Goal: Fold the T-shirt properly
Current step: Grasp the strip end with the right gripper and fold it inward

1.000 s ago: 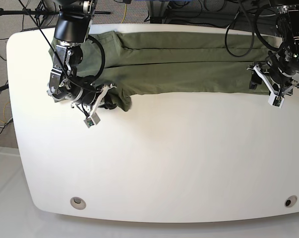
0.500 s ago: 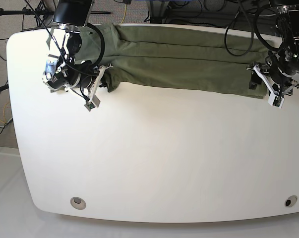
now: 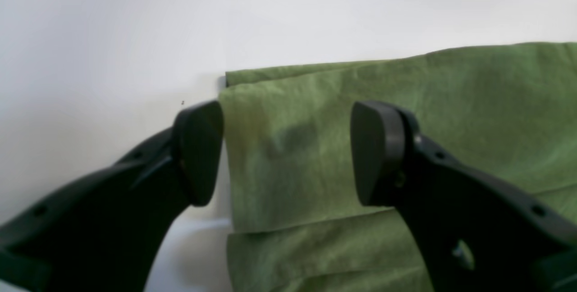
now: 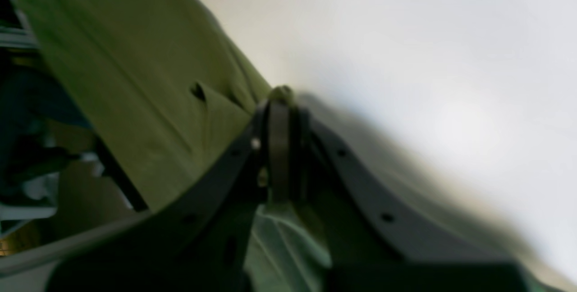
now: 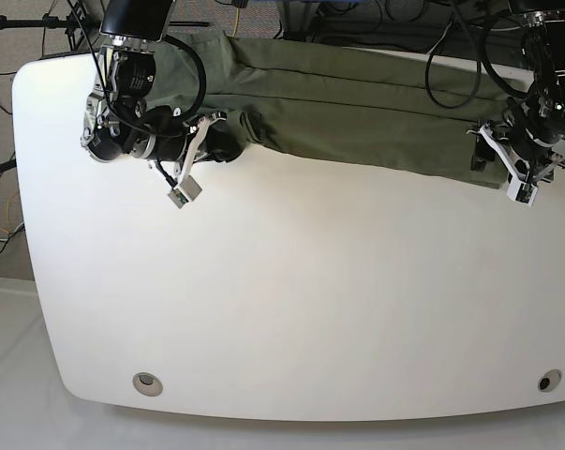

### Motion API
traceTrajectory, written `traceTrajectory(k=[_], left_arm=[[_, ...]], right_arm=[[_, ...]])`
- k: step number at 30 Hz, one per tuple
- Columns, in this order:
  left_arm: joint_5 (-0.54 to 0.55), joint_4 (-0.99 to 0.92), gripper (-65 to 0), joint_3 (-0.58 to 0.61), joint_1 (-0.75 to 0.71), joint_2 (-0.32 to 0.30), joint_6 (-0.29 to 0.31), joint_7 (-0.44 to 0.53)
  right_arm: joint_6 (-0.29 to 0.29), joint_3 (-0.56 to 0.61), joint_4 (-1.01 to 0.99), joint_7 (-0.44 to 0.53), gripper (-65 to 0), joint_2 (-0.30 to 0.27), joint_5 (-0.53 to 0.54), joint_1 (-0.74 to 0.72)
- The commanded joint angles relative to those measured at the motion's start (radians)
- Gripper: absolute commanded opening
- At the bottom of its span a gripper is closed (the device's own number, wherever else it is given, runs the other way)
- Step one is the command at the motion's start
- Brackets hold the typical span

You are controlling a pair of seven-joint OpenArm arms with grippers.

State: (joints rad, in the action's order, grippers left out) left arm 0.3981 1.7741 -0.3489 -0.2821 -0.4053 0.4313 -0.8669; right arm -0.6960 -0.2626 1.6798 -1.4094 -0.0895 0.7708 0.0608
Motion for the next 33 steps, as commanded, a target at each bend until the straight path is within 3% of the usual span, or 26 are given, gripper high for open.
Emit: traceTrajectory(k=[1, 23, 27, 33], left_arm=[[0.01, 0.016, -23.8, -0.005, 0.005, -0.017, -0.001, 0.023], [0.011, 0.011, -23.6, -0.009, -0.002, -0.018, -0.003, 0.02], [0.012, 0.01, -23.6, -0.011, -0.004, -0.017, -0.003, 0.02], [0.009, 0.009, -23.8, -0.011, 0.005, -0.019, -0.004, 0.017]], right_arm=[[-0.002, 0.0, 0.01, 0.013, -65.0, -0.005, 0.002, -0.009], [-0.002, 0.006, 0.17, 0.013, -65.0, -0.015, -0.01, 0.168], [-0.002, 0.01, 0.185, 0.013, -65.0, -0.032, 0.023, 0.194], [-0.002, 0.008, 0.185, 0.013, -64.8, -0.073, 0.185, 0.229]])
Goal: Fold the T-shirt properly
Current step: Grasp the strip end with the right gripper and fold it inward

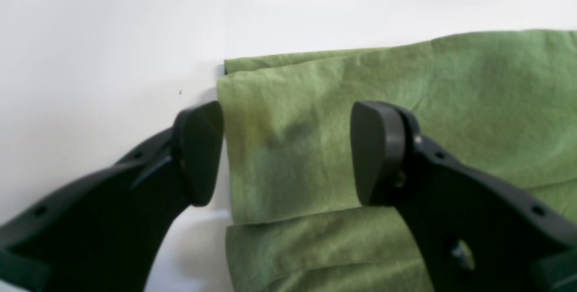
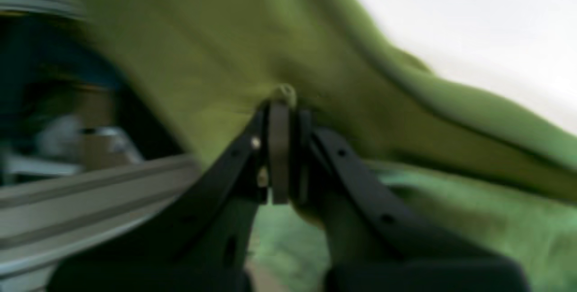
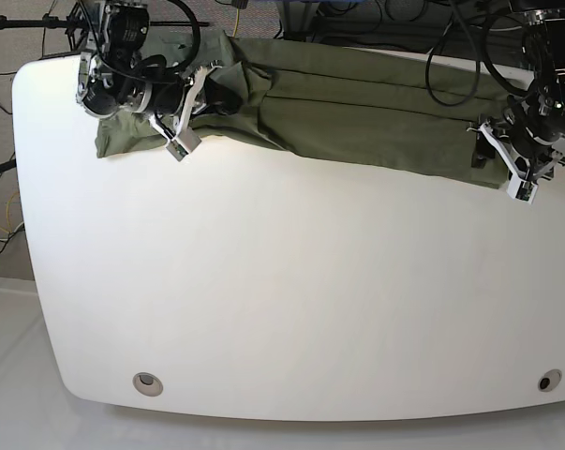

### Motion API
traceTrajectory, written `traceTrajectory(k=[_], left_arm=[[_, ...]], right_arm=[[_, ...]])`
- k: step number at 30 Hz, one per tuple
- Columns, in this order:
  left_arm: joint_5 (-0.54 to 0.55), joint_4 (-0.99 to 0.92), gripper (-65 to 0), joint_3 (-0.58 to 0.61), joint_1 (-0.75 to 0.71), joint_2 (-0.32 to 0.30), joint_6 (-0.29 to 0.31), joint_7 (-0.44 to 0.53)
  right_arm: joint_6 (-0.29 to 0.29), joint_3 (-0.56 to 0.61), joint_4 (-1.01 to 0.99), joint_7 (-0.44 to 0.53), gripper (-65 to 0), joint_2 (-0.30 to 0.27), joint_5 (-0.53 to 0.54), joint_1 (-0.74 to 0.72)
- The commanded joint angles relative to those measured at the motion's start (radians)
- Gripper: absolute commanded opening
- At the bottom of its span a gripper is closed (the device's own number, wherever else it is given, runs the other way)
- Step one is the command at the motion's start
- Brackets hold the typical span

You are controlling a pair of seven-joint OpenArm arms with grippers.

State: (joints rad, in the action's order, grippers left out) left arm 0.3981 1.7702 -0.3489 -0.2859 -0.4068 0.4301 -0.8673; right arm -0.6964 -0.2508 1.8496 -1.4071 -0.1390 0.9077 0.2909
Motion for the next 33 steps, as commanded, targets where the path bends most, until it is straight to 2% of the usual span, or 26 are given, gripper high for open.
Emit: traceTrajectory(k=[1, 6, 8, 16, 18, 24, 33], left_arm=[[0.01, 0.013, -23.8, -0.011, 0.008, -0.017, -0.003, 0.017], [0.01, 0.012, -24.0, -0.012, 0.006, -0.017, -0.003, 0.017], [0.007, 0.016, -23.9, -0.012, 0.004, -0.02, -0.006, 0.019], [0.009, 0.015, -23.8, -0.012, 0.004, -0.025, -0.008, 0.018], [0.003, 0.019, -23.9, -0.01, -0.002, -0.023, -0.009, 0.02], [0.005, 0.019, -23.9, -0.008, -0.004, -0.023, -0.008, 0.021], [0.009, 0.021, -23.7, -0.009, -0.011, -0.022, -0.009, 0.027]], right_arm=[[-0.002, -0.004, 0.014, 0.011, -64.9, -0.032, 0.063, 0.0], [-0.002, -0.005, 0.021, 0.011, -63.8, -0.078, 0.099, 0.011], [-0.002, -0.002, 0.017, 0.011, -61.7, -0.119, 0.088, 0.02], [-0.002, 0.0, 0.032, 0.011, -44.0, -0.211, 0.072, 0.031], [-0.002, 0.007, 0.029, 0.011, -38.6, -0.263, 0.076, 0.017], [-0.002, 0.025, 0.018, 0.011, -38.0, -0.295, 0.088, 0.006], [-0.002, 0.077, 0.007, 0.011, -33.2, -0.297, 0.075, 0.012]])
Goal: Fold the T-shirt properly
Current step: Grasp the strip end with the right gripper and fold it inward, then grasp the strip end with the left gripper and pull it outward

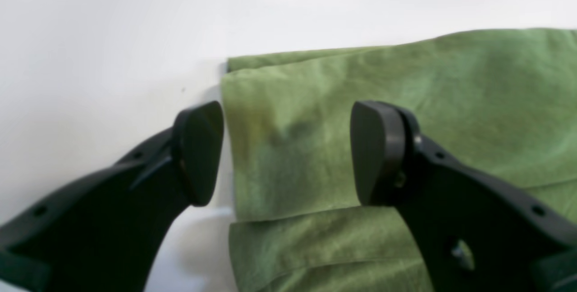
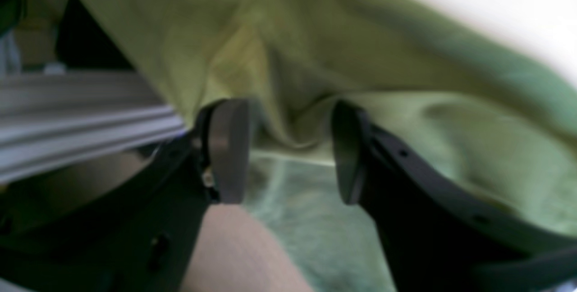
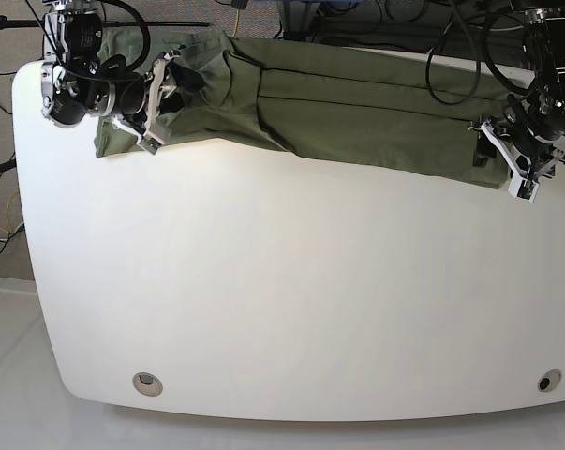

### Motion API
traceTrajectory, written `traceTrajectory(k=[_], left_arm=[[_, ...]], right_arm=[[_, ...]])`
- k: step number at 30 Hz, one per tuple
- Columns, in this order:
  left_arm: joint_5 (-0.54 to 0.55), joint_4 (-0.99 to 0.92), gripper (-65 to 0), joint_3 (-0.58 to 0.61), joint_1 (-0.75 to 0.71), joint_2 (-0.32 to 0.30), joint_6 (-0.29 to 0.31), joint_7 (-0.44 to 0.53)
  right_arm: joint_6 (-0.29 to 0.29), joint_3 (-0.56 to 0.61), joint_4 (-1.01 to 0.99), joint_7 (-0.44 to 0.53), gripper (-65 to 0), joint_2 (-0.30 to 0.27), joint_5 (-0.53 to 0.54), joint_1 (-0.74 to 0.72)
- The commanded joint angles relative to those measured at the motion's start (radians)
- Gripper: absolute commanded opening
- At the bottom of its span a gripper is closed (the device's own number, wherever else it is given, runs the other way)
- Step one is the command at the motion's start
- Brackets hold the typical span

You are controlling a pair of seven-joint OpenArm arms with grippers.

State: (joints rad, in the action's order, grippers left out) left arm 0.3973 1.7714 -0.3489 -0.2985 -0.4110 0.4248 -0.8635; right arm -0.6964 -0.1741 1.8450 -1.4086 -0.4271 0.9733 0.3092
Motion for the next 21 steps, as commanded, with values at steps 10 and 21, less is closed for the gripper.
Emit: traceTrajectory(k=[10, 21], left_arm=[[0.01, 0.028, -23.9, -0.001, -0.015, -0.015, 0.004, 0.035], [0.022, 0.082, -30.5, -0.001, -0.025, 0.001, 0.018, 0.044]], right_arm=[[-0.002, 0.005, 0.02, 0.054, -30.2, 0.053, -0.006, -0.01], [-0.002, -0.012, 0.01, 0.131, -32.3, 0.089, -0.022, -0.004]])
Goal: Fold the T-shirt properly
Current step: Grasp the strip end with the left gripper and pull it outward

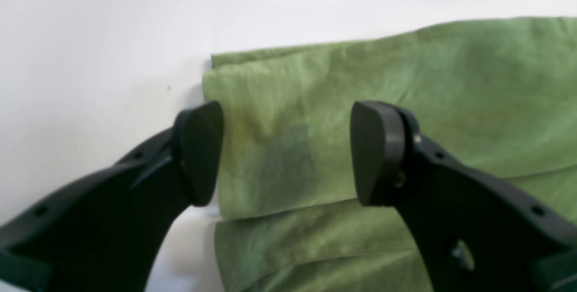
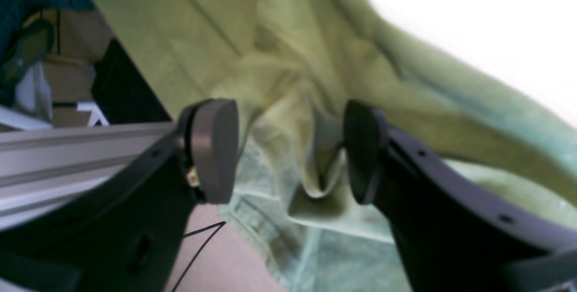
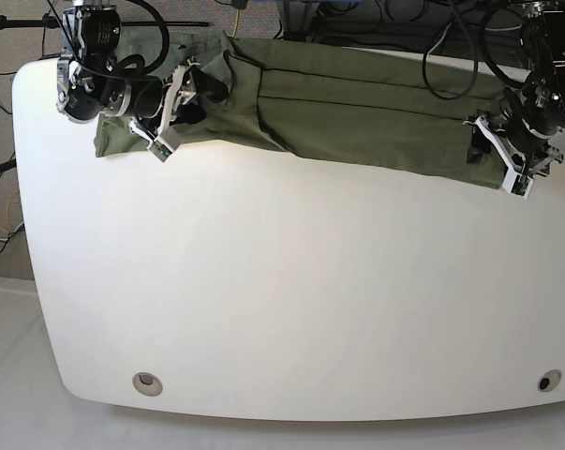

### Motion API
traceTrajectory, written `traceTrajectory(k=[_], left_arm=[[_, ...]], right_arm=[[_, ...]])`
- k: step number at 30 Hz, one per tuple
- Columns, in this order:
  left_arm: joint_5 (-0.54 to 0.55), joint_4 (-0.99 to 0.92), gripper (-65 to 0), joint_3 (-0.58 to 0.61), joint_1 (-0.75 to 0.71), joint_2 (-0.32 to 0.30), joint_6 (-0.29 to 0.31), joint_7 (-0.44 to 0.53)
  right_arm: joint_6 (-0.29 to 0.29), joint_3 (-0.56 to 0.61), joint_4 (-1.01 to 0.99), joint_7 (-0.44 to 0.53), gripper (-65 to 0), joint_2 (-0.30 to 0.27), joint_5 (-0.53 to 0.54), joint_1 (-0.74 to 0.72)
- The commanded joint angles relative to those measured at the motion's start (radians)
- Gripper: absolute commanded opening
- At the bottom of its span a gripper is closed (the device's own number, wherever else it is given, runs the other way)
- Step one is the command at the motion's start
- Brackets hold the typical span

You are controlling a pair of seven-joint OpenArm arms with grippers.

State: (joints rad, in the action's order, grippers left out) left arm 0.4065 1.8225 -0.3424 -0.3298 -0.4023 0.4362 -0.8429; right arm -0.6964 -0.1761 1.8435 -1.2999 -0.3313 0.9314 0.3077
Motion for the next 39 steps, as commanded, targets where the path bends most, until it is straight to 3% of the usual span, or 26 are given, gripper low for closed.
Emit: traceTrajectory(k=[1, 8, 10, 26, 39], left_arm=[[0.014, 0.034, -34.0, -0.007, 0.005, -0.005, 0.009, 0.025], [0.009, 0.034, -61.7, 0.004, -0.003, 0.011, 0.013, -0.003], [0.011, 0.03, -65.0, 0.008, -0.002, 0.014, 0.013, -0.01], [-0.027, 0.008, -65.0, 0.003, -0.017, 0.021, -0.001, -0.014], [-0.096, 0.018, -65.0, 0.054, 0.013, 0.098, 0.0, -0.002]], right_arm=[[-0.002, -0.009, 0.011, 0.025, -35.0, -0.008, 0.019, -0.002], [-0.002, 0.008, 0.009, 0.037, -62.3, -0.01, 0.016, -0.004], [-0.002, 0.008, 0.007, 0.033, -65.0, -0.008, 0.013, -0.003], [-0.002, 0.004, -0.029, 0.014, -65.0, 0.017, -0.03, -0.018], [-0.002, -0.066, -0.09, 0.013, -65.0, -0.016, -0.041, -0.09]])
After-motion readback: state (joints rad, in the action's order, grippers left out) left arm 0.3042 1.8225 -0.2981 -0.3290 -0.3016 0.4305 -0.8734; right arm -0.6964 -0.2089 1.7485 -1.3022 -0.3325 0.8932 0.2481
